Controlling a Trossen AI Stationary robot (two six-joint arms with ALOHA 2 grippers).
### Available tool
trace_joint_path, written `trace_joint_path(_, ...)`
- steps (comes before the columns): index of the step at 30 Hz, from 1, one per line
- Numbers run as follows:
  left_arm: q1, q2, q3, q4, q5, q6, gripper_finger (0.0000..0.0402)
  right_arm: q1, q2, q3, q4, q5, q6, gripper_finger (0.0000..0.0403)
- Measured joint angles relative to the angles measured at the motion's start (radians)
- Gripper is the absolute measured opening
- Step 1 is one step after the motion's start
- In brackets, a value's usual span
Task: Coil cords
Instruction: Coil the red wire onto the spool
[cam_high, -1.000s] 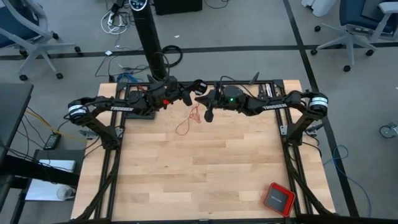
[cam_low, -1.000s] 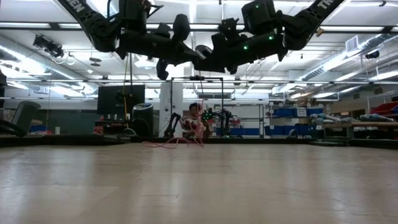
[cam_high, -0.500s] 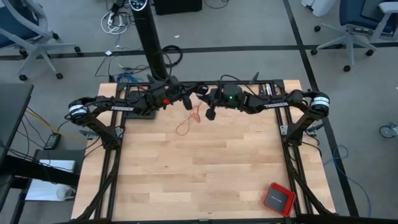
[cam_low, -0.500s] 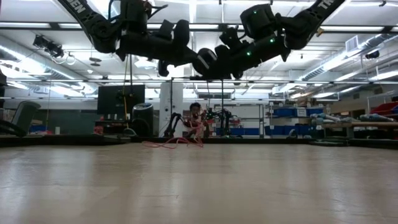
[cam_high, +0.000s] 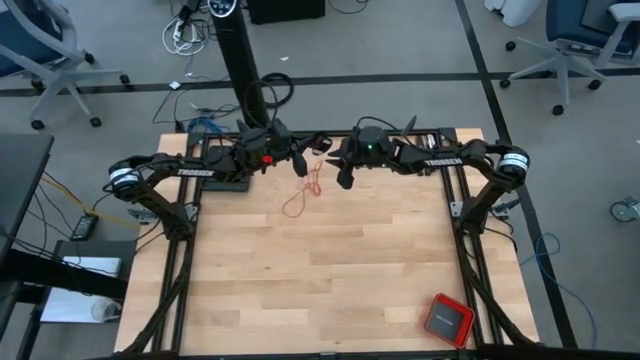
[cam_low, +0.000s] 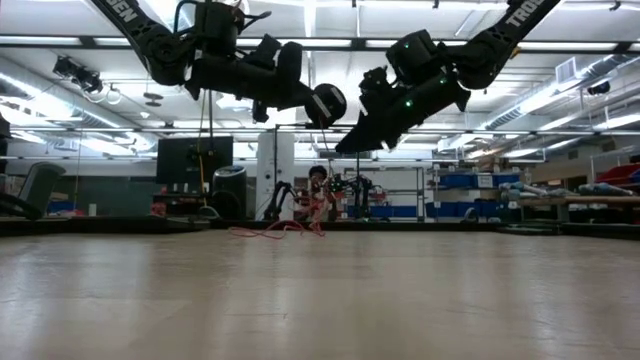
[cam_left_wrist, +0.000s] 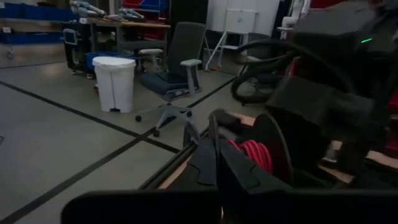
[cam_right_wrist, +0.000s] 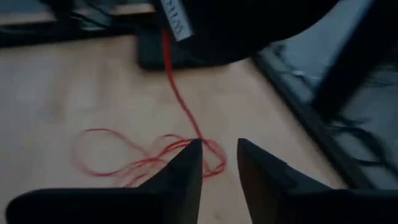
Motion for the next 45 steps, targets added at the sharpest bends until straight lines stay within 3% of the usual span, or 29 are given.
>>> trace_joint_path(3,0.000,0.000,0.000,0.009,0.013,-0.001,0.0000,-0.005,0.000,0.000,0.006,-0.081,-0.014,0.0110)
trace_joint_path(17,-0.001,0.000,0.000,0.080,0.100,-0.073,0.0000,0.004,0.001,-0.088,0.193,-0.086,-0.029,0.0110)
trace_joint_path(29,-0.001,0.000,0.000,0.111,0.110,-0.081,0.0000,0.024,0.002,-0.092,0.170,-0.115,-0.027,0.0103)
trace_joint_path(39,-0.001,0.000,0.000,0.111,0.127,-0.079,0.0000,-0.019,0.002,-0.092,0.140,-0.318,-0.019,0.0098)
trace_joint_path(45,-0.001,0.001,0.000,0.120,0.105,-0.078,0.0000,0.047,0.002,-0.092,0.207,-0.201,-0.070,0.0097)
